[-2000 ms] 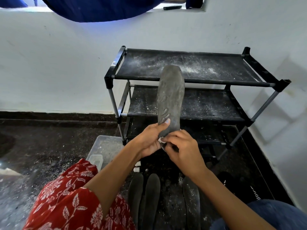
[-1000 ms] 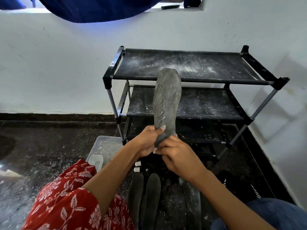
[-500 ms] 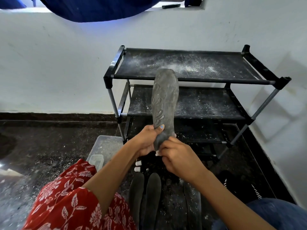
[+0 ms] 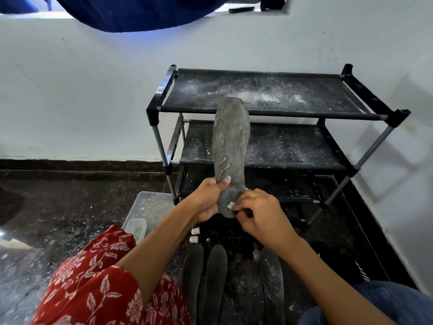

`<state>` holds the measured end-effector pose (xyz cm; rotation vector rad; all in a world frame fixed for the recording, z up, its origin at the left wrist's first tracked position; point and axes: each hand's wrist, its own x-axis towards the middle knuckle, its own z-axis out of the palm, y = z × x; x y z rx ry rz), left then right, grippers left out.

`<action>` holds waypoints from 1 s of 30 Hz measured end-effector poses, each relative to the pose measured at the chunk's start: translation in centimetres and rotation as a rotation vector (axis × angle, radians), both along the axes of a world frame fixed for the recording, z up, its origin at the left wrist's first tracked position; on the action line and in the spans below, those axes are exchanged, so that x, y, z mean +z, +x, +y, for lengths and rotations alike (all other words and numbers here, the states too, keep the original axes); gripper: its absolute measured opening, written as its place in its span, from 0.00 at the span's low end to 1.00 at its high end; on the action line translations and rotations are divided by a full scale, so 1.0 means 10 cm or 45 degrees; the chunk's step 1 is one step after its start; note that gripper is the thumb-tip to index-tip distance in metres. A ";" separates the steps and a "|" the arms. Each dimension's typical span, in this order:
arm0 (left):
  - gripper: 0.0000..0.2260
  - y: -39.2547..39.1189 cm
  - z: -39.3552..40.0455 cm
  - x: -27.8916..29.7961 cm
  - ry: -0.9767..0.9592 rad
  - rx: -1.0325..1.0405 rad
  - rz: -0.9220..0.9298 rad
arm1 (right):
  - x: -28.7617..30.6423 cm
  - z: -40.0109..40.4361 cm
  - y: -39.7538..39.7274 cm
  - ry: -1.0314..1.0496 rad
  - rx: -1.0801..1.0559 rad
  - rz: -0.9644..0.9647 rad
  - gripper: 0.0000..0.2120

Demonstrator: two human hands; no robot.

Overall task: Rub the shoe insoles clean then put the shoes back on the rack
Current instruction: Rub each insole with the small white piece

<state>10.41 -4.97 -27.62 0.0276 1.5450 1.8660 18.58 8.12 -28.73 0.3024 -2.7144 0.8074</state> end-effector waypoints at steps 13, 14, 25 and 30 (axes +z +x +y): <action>0.14 0.03 0.01 0.03 0.082 0.031 -0.020 | 0.04 0.01 0.00 -0.220 -0.131 -0.040 0.09; 0.14 0.02 0.00 0.03 0.087 0.035 -0.017 | 0.06 0.02 0.01 -0.240 -0.116 -0.136 0.07; 0.14 0.05 0.02 0.00 0.054 0.039 -0.012 | 0.01 -0.05 0.00 -0.359 -0.201 0.000 0.10; 0.15 0.04 0.00 -0.01 0.076 0.076 -0.012 | 0.08 -0.05 0.02 -0.325 -0.131 -0.360 0.04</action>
